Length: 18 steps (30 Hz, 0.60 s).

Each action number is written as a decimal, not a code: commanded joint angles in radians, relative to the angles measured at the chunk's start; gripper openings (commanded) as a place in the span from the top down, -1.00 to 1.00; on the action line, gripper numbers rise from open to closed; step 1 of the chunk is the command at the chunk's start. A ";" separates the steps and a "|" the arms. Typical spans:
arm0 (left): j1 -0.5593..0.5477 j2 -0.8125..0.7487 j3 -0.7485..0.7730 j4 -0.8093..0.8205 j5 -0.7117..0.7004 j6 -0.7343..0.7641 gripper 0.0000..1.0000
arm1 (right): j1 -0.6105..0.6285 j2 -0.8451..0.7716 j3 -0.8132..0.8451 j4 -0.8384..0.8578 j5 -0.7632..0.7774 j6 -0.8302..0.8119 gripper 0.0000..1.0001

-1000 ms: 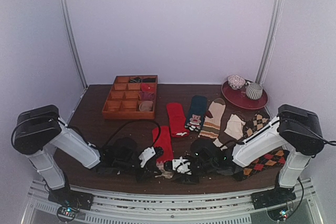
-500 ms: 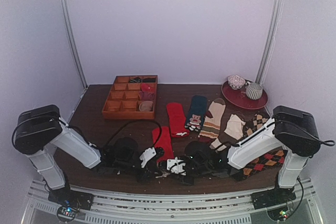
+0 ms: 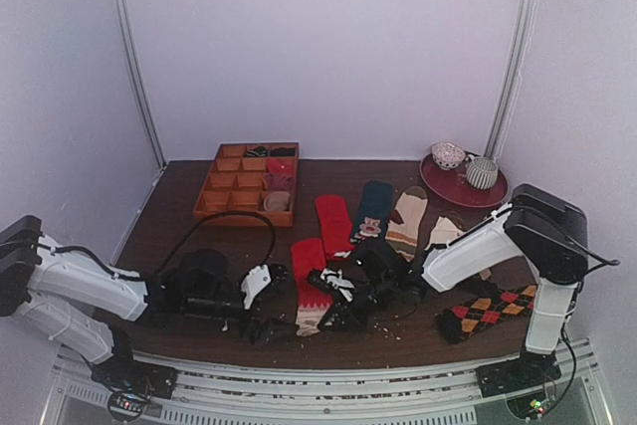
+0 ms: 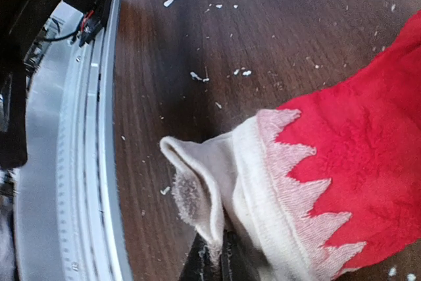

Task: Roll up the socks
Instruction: Roll a pair of socks at the center of the board.

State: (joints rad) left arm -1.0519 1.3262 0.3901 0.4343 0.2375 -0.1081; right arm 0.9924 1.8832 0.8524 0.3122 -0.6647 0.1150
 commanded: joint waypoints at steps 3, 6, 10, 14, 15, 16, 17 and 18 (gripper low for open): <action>-0.003 0.055 0.008 0.078 0.032 0.060 -0.66 | -0.032 0.111 0.119 -0.160 -0.335 0.402 1.00; -0.006 0.111 0.025 0.121 0.075 0.058 -0.59 | -0.044 0.131 0.101 -0.058 -0.374 0.523 1.00; -0.018 0.162 0.031 0.158 0.088 0.057 -0.54 | -0.067 0.154 0.104 -0.054 -0.381 0.562 1.00; -0.050 0.209 0.043 0.172 0.092 0.050 -0.46 | -0.095 0.169 0.077 0.056 -0.403 0.672 1.00; -0.064 0.218 0.046 0.174 0.086 0.047 -0.44 | -0.101 0.173 0.075 0.064 -0.403 0.686 1.00; -0.077 0.226 0.051 0.177 0.083 0.046 -0.44 | -0.107 0.176 0.076 0.063 -0.402 0.690 1.00; -0.086 0.239 0.054 0.181 0.078 0.042 -0.44 | -0.111 0.180 0.080 0.057 -0.401 0.688 1.00; -0.094 0.250 0.053 0.186 0.069 0.038 -0.44 | -0.117 0.184 0.082 0.054 -0.401 0.691 1.00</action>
State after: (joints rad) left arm -1.1126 1.5425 0.4168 0.5465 0.3038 -0.0681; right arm 0.8967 2.0430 0.9424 0.3294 -1.0443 0.7330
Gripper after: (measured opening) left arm 0.721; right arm 0.025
